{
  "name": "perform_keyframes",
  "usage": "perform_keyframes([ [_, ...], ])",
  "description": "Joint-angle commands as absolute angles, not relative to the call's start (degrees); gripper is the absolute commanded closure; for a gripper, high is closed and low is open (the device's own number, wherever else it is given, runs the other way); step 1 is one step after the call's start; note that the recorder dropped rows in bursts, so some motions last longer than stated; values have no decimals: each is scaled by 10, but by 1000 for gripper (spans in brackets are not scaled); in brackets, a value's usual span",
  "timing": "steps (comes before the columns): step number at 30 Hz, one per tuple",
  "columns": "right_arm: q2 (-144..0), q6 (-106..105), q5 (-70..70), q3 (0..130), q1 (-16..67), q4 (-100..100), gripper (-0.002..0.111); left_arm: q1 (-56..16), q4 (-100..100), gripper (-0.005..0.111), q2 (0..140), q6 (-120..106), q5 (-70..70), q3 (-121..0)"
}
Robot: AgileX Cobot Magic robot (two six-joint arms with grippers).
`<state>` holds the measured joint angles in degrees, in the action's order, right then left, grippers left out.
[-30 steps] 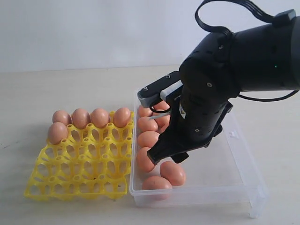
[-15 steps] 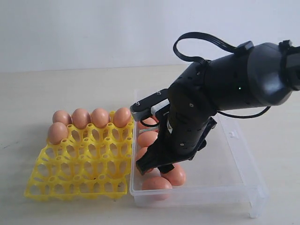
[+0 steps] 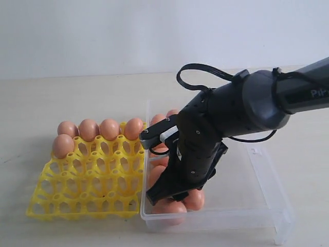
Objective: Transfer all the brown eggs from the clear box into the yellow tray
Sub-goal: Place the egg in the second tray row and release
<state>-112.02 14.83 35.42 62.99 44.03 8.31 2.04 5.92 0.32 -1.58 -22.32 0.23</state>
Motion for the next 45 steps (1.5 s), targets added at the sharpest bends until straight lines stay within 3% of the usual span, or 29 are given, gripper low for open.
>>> perform_keyframes([
  [1,-1110,138,382,629,438,81,107,17,58,107,0,-13,-218,0],
  [8,-1011,130,350,629,414,127,108,17,58,107,0,-13,-218,0],
  [14,-975,130,115,629,412,143,108,17,58,107,0,-13,-218,0],
  [22,-1034,129,-183,639,432,142,108,17,58,107,0,-13,-218,0],
  [37,-1234,120,-165,834,483,166,108,17,58,107,0,-13,-218,0],
  [45,-1276,121,-132,844,483,165,108,17,58,107,0,-13,-218,0],
])
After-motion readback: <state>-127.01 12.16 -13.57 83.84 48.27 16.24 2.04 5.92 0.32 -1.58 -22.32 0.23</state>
